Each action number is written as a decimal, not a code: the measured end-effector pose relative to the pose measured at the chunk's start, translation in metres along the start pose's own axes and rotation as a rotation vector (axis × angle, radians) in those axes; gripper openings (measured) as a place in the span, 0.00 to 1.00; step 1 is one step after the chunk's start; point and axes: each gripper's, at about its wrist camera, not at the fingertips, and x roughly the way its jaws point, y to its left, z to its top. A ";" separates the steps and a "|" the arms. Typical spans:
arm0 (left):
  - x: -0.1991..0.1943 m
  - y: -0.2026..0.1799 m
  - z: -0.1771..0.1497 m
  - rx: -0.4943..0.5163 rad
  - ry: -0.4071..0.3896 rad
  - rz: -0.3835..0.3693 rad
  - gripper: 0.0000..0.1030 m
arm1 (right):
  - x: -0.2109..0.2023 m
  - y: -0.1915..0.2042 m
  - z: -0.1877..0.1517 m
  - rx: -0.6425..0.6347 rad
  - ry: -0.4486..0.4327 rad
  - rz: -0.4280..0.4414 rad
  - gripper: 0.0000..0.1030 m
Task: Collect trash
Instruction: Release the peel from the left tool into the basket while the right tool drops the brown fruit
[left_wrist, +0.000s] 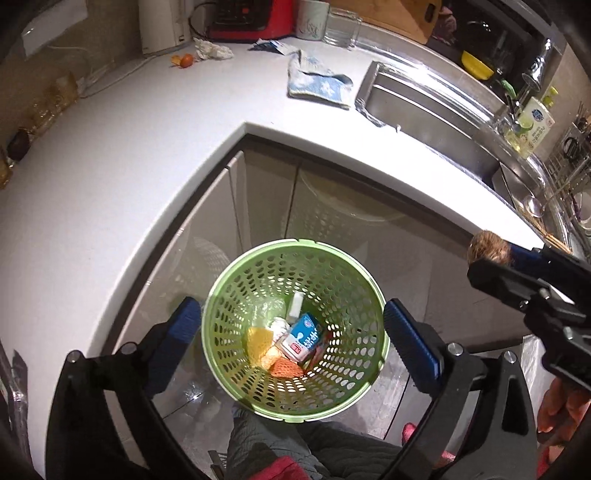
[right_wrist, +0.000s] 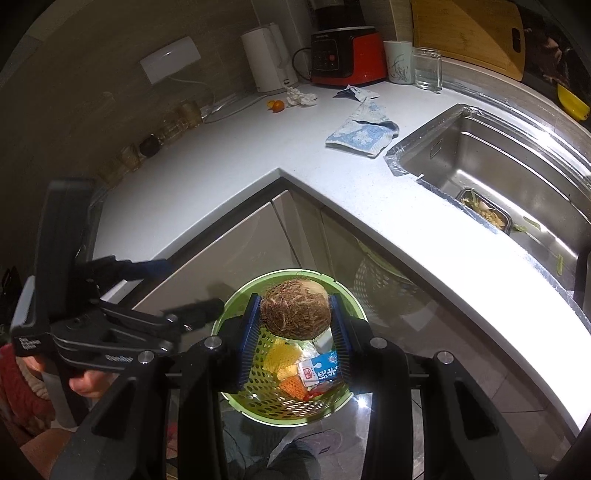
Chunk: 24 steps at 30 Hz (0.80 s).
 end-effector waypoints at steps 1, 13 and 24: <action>-0.006 0.006 0.002 -0.013 -0.014 0.013 0.92 | 0.004 0.002 0.000 -0.005 0.007 0.005 0.37; -0.041 0.063 0.014 -0.122 -0.088 0.106 0.92 | 0.052 0.026 -0.010 -0.050 0.106 0.037 0.90; -0.054 0.078 0.048 -0.091 -0.136 0.109 0.92 | 0.046 0.021 0.031 -0.025 0.066 -0.010 0.98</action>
